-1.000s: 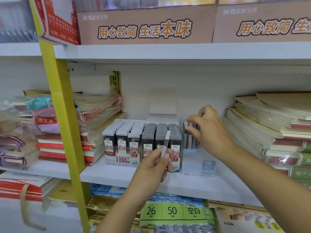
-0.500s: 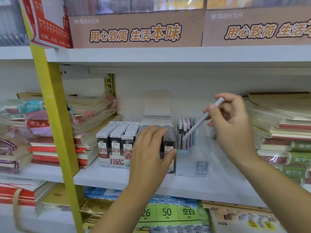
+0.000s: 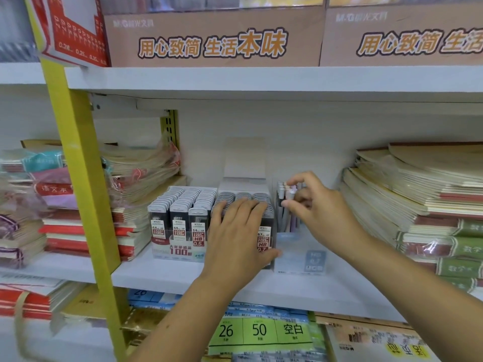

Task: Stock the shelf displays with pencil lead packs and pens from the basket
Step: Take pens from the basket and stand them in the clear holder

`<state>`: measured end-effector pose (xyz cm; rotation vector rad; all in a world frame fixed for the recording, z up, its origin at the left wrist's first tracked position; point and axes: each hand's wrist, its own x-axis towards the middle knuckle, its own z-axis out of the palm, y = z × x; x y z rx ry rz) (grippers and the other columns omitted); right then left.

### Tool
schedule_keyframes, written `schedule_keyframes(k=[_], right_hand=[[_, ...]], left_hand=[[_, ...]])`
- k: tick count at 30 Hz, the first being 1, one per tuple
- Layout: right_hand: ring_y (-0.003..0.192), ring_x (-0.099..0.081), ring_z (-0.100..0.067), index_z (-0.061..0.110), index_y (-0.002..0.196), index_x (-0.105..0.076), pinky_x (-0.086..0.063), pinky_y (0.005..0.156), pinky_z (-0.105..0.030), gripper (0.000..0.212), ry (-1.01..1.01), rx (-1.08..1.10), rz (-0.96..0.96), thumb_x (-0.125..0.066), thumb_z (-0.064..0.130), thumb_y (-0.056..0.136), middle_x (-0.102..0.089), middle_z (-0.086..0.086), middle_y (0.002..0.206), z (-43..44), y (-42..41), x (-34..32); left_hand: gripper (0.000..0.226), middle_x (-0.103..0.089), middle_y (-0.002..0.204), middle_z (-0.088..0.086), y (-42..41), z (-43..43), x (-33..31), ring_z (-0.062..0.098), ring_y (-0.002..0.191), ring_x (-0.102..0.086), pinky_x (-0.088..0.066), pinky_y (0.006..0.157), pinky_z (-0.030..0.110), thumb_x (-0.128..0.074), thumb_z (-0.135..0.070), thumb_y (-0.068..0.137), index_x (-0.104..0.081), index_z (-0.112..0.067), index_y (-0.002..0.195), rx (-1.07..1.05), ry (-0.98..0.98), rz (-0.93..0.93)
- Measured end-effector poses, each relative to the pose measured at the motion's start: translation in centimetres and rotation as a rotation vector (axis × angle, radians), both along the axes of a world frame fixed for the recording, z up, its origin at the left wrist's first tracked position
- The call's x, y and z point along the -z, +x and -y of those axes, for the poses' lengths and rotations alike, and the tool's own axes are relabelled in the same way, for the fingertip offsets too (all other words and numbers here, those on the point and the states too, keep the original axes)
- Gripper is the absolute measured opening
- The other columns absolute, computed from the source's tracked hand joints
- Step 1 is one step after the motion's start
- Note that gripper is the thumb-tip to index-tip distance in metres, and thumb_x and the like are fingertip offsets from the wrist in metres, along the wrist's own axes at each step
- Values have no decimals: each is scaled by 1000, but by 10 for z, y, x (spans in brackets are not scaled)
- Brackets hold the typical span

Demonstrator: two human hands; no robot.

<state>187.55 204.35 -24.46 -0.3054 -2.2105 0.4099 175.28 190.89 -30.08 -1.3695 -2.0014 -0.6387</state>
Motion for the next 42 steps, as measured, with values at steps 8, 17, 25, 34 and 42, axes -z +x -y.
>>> schedule_keyframes(k=[8,17,25,34,42], right_hand=[[76,-53,-15,18,98,-61,-48,67,-32,21,216,155,52,-73,29,84,-52,5,85,-5,-15,2],[80,-46,-2,35,132,-51,-38,67,-15,36,15,180,-154,-52,24,98,-44,13,97,30,18,32],[62,-51,-12,26,101,-60,-42,60,-32,17,-564,273,-455,-50,19,89,-54,16,72,123,56,274],[101,-61,-18,21,117,-63,-44,83,-23,27,-1064,239,789,-59,13,92,-66,-3,121,158,94,521],[134,-29,-35,33,149,-29,-27,112,-38,96,-768,9,1373,-77,56,68,-31,-11,142,178,87,583]], left_hand=[[91,-51,146,-4,-2,-1,-1,19,141,-40,-2,119,40,-72,-70,70,-46,-25,144,19,-21,-1],[42,-61,131,1,38,53,45,17,128,-49,-28,115,25,-58,-32,91,-60,-15,129,174,369,123],[27,-64,114,5,71,119,255,24,103,-59,-52,87,40,-64,-8,90,-67,-14,116,4,118,731],[40,-69,119,7,76,202,457,13,110,-66,-49,97,30,-69,2,81,-67,-15,117,-223,-488,1244],[77,-42,153,14,57,213,513,32,140,-41,-28,113,27,-75,2,76,-47,-12,146,-207,-695,1176]])
